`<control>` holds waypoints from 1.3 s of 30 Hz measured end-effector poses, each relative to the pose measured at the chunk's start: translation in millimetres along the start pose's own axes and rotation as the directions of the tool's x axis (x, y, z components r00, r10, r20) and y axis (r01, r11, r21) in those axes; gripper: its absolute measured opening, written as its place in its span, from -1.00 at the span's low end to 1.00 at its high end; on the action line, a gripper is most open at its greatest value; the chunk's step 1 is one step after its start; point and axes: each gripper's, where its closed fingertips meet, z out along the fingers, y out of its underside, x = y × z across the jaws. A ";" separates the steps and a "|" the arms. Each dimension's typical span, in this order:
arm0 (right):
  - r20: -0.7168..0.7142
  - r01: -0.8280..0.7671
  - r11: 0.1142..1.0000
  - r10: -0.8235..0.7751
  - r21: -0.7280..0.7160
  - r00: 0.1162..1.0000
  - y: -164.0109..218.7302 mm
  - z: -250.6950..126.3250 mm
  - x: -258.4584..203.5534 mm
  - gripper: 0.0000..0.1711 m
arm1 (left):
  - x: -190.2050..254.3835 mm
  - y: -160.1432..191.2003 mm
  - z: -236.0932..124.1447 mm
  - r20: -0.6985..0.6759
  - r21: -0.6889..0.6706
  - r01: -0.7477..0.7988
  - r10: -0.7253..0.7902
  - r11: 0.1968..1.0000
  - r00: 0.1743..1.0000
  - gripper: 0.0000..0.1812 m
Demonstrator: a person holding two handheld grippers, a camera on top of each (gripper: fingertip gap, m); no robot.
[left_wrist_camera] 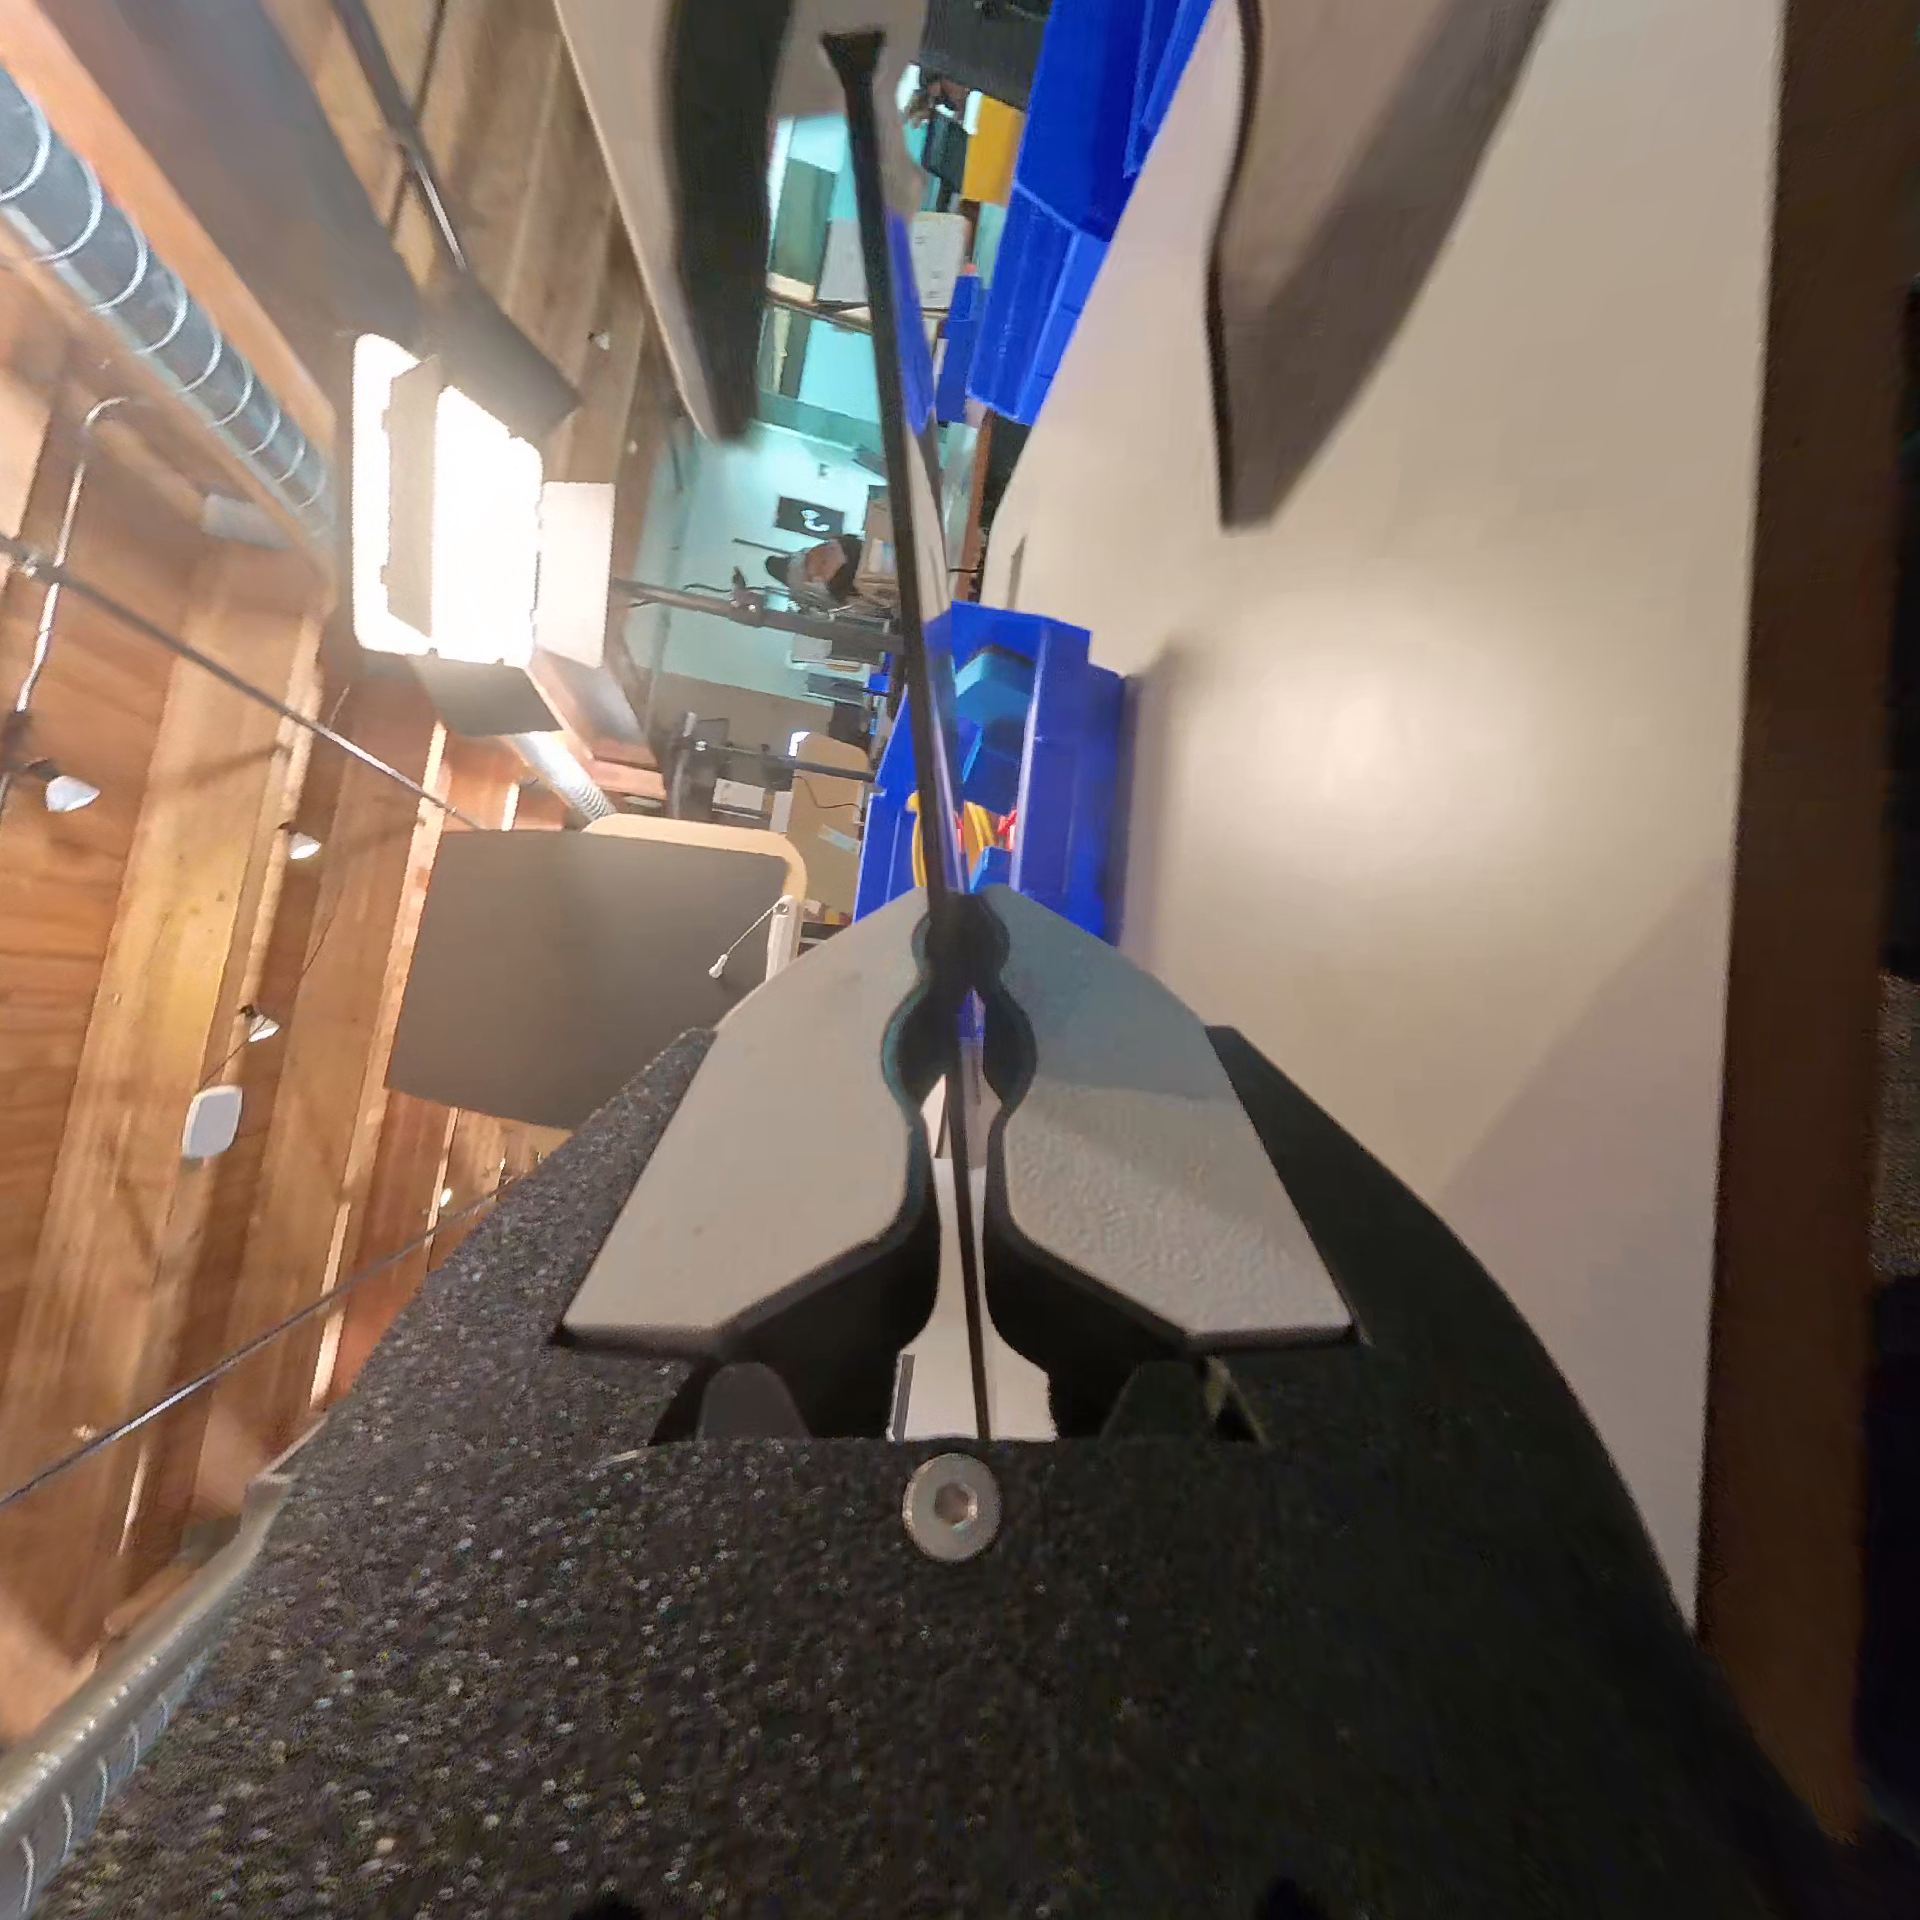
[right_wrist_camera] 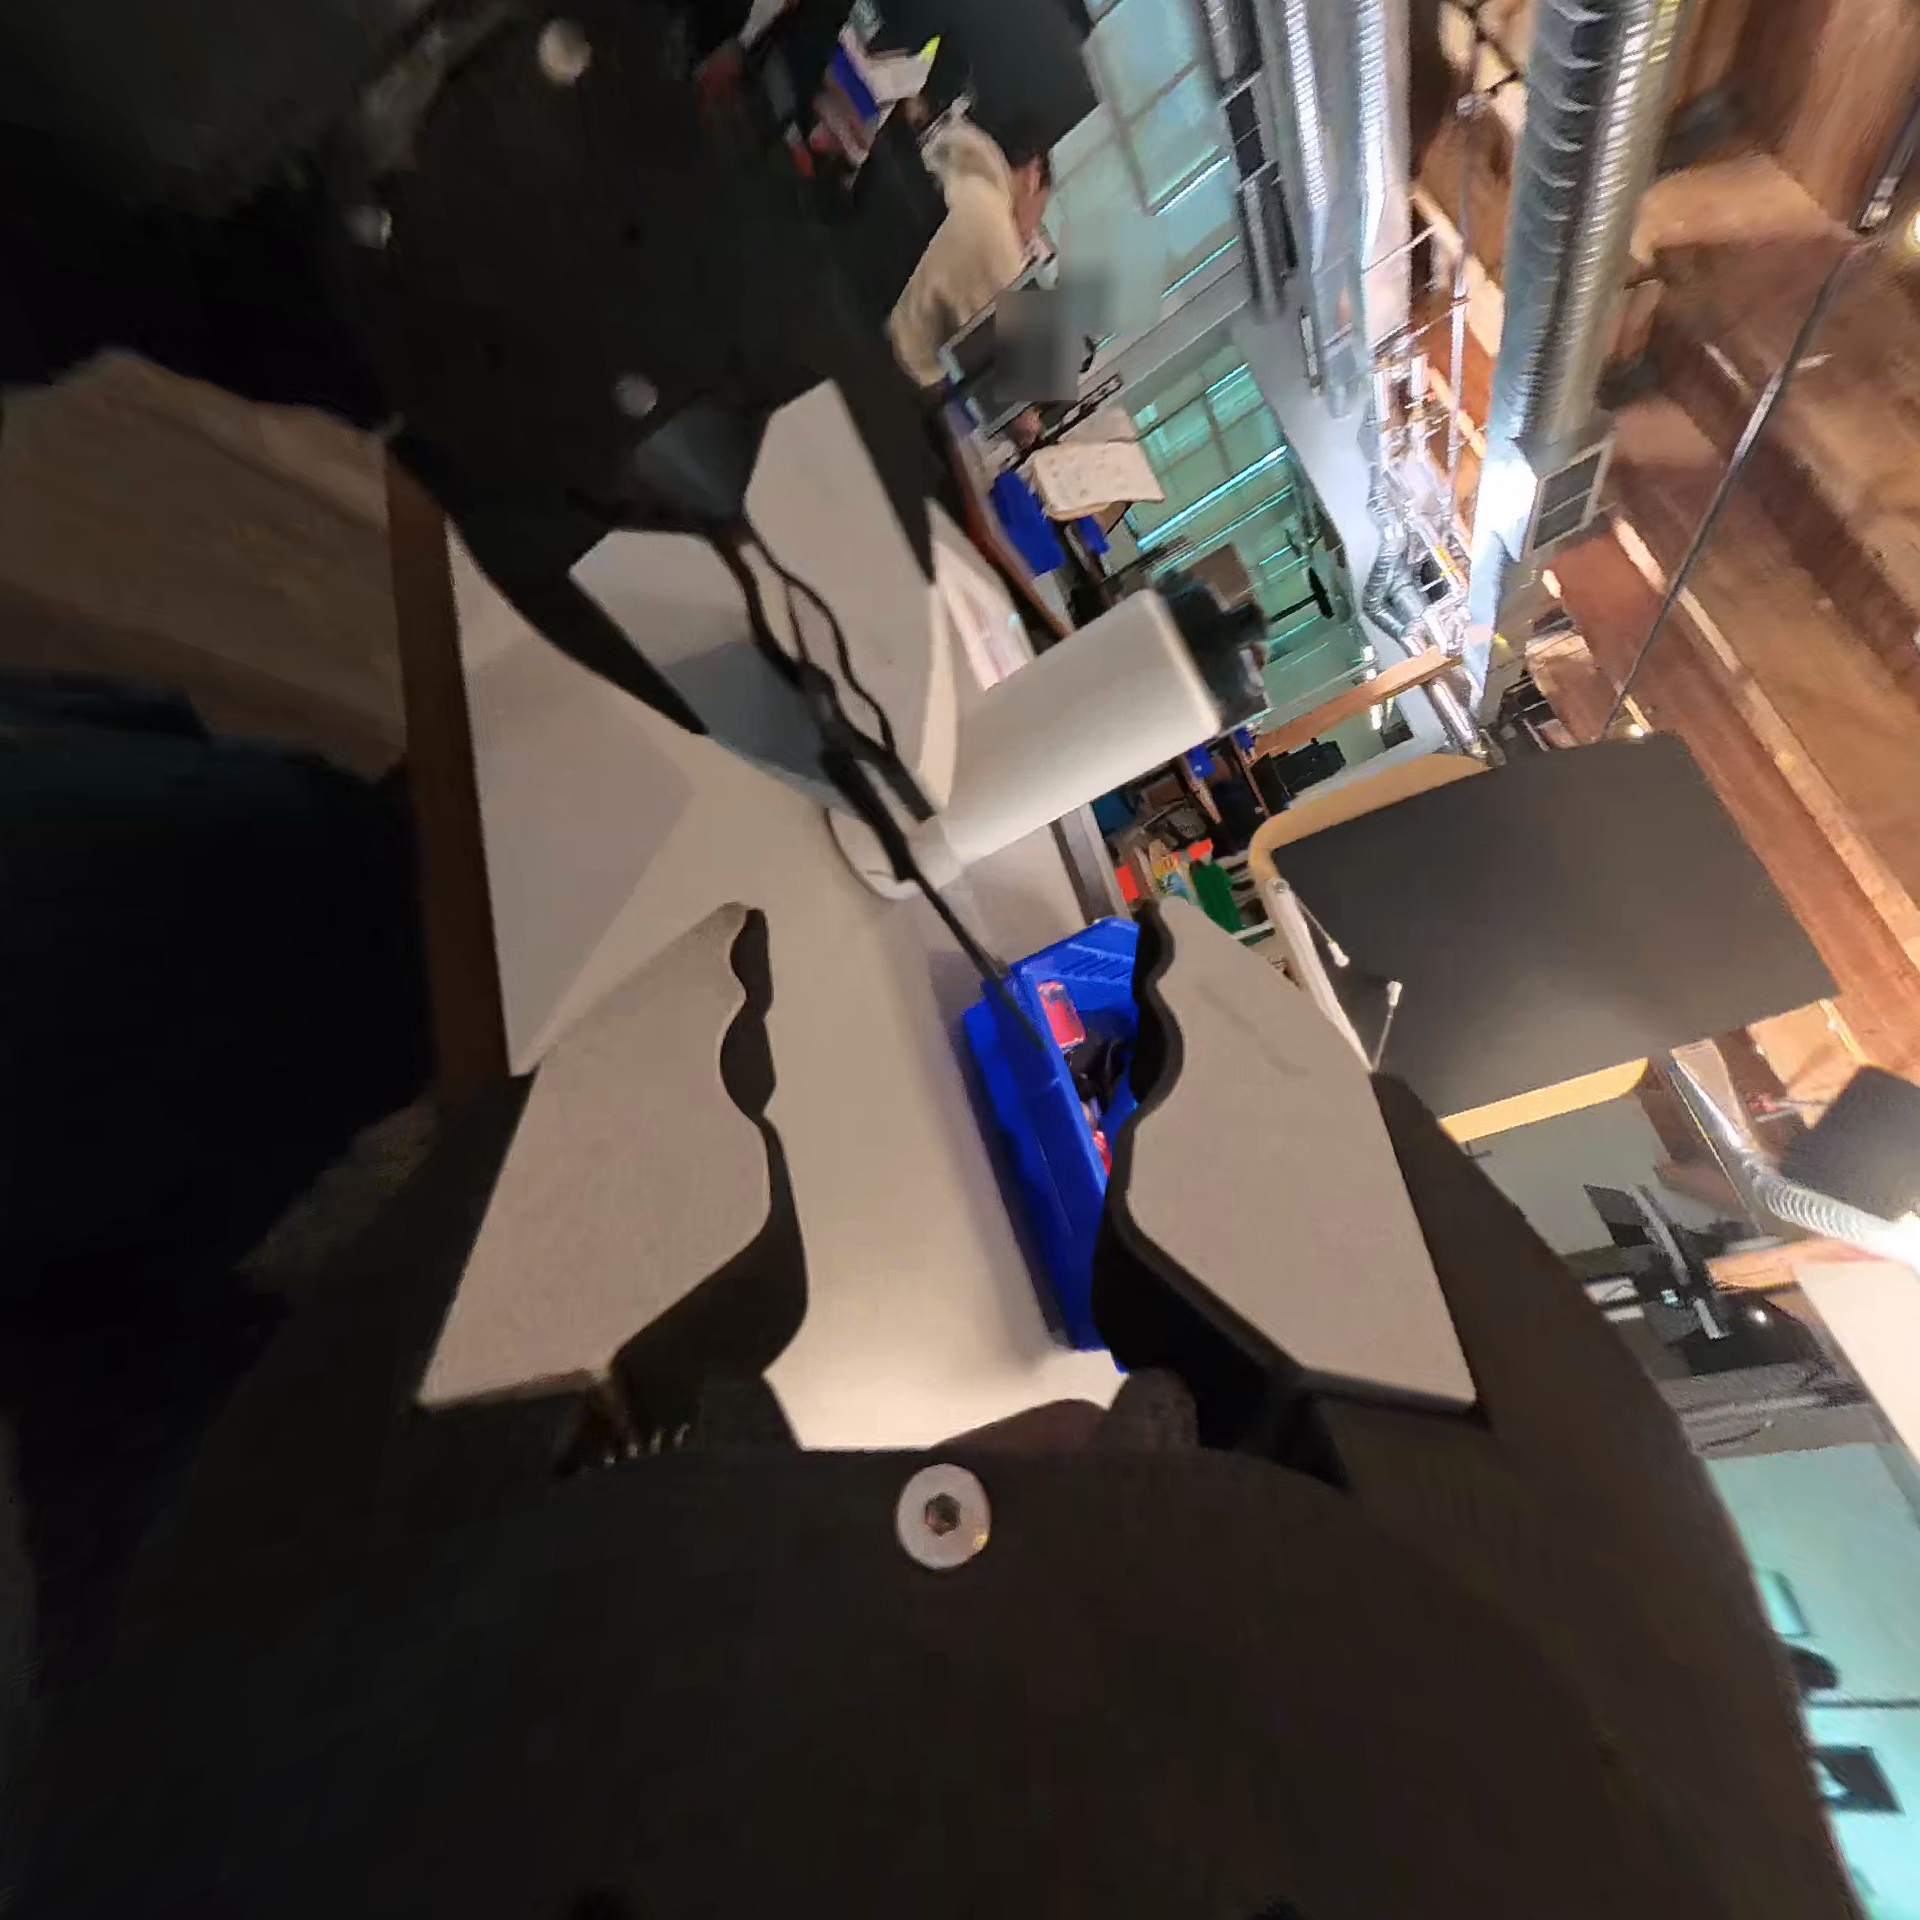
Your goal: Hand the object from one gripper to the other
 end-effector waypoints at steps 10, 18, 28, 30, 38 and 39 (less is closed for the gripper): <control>0.052 -0.190 0.982 0.190 -0.014 0.980 26.8 12.8 -2.5 -0.98 | -21.3 -11.5 -3.6 0.045 0.083 0.249 -0.253 0.965 0.966 -0.51; 0.155 -0.752 0.591 0.746 0.291 0.647 27.4 -11.8 55.9 -0.98 | -102.8 13.0 -31.9 -0.083 0.495 0.852 -0.968 0.168 0.239 -0.10; 0.671 -0.972 0.013 0.722 0.233 0.170 -19.6 -10.5 41.4 -0.99 | -82.9 -47.3 -21.1 -0.653 0.339 0.850 -0.751 -0.404 -0.097 -0.20; 0.684 -0.981 -0.001 0.717 0.196 0.136 -22.7 -2.4 31.8 -0.98 | -82.6 -55.7 -26.6 -0.639 0.397 0.845 -0.769 -0.360 -0.027 -0.55; 0.545 -0.984 0.089 0.823 0.155 0.160 -1.7 15.4 23.5 -0.77 | -85.8 -43.9 -33.0 -0.461 0.494 0.863 -0.875 -0.111 0.152 -0.97; 0.501 -0.979 0.130 0.844 0.158 0.193 5.8 15.2 25.9 -0.69 | -86.8 -41.4 -34.2 -0.406 0.499 0.866 -0.890 -0.028 0.205 -0.98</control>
